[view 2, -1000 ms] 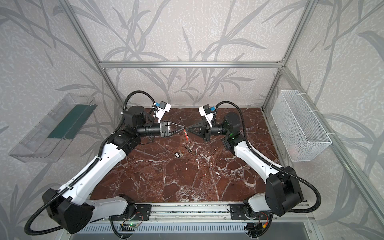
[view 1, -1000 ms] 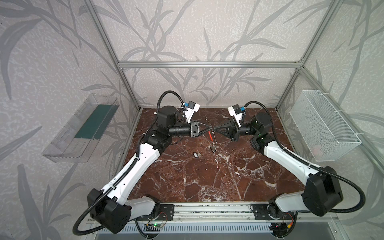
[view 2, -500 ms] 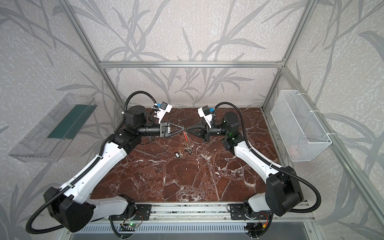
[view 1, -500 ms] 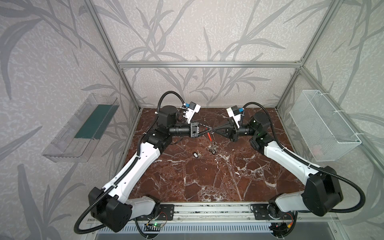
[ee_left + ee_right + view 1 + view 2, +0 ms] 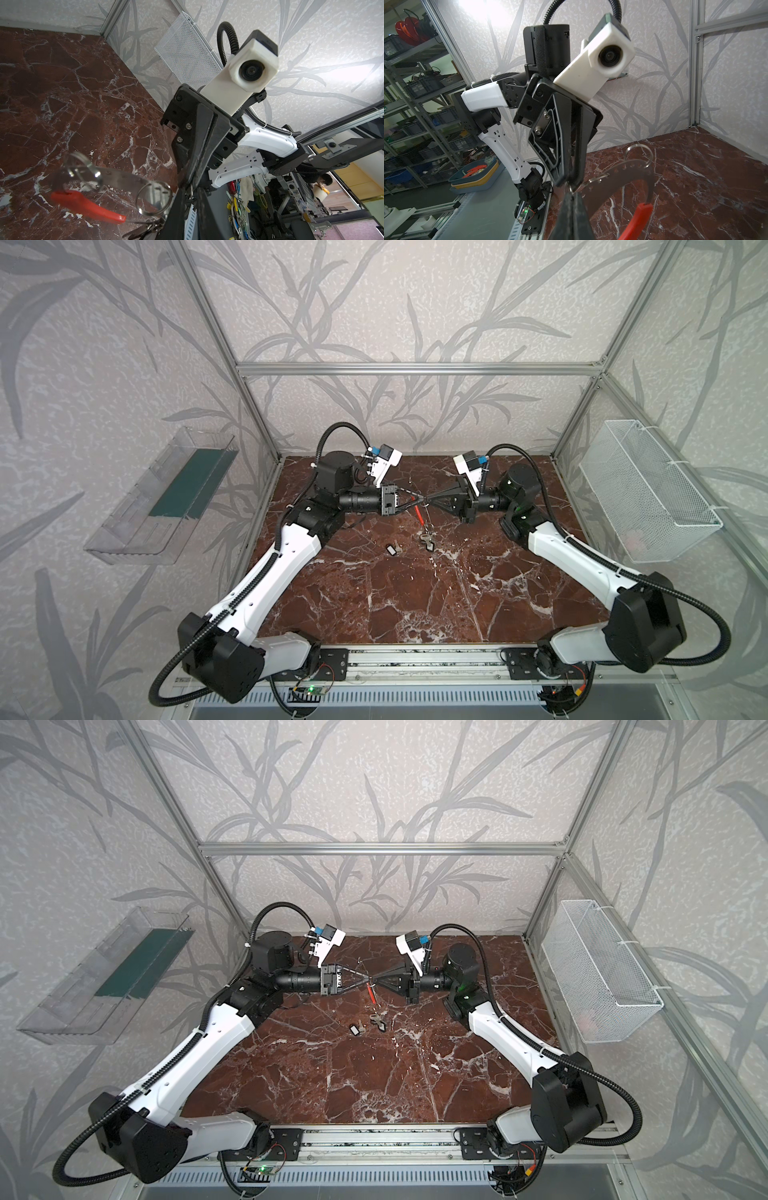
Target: Put the keys on the keyring
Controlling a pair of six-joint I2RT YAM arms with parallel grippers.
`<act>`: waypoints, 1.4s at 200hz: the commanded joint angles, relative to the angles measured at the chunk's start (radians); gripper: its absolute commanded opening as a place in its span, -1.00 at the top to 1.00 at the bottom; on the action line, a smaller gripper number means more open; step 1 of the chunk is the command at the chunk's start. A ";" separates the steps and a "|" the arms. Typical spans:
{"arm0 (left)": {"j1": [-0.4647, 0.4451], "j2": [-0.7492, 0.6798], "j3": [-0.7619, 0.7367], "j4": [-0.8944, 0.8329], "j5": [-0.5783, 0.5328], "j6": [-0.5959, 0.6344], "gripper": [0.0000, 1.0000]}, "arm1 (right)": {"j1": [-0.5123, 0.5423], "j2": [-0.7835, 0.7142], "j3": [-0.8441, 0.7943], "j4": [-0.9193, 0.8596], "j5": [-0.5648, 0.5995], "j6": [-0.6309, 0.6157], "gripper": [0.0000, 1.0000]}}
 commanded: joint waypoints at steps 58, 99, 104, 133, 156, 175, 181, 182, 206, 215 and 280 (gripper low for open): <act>-0.023 -0.006 -0.020 0.026 0.058 -0.002 0.75 | -0.008 -0.023 0.009 0.025 0.032 0.016 1.00; -0.030 -0.006 -0.022 0.081 0.063 -0.027 0.75 | 0.002 -0.020 0.008 0.016 0.025 0.015 1.00; -0.030 -0.005 -0.022 0.084 0.064 -0.029 0.74 | 0.001 -0.020 0.007 0.016 0.026 0.015 1.00; -0.034 -0.005 -0.030 0.097 0.066 -0.036 0.73 | 0.006 -0.016 0.008 0.018 0.023 0.016 1.00; -0.036 -0.006 -0.037 0.119 0.065 -0.048 0.73 | 0.011 -0.011 0.010 0.017 0.020 0.016 1.00; -0.036 -0.005 -0.036 0.119 0.063 -0.046 0.90 | 0.013 -0.011 0.007 0.018 0.021 0.016 1.00; -0.036 -0.005 -0.037 0.119 0.062 -0.046 0.97 | 0.013 -0.011 0.008 0.018 0.023 0.015 1.00; -0.036 -0.005 -0.037 0.120 0.063 -0.047 0.97 | 0.013 -0.012 0.008 0.017 0.023 0.016 1.00; -0.036 -0.007 -0.042 0.117 0.057 -0.046 1.00 | 0.012 -0.014 0.004 0.014 0.028 0.010 1.00; -0.037 -0.011 -0.044 0.114 0.056 -0.044 1.00 | 0.012 -0.015 0.004 0.011 0.031 0.007 1.00; -0.036 -0.023 -0.016 -0.141 -0.132 0.135 1.00 | 0.009 -0.050 -0.011 -0.018 0.064 -0.027 1.00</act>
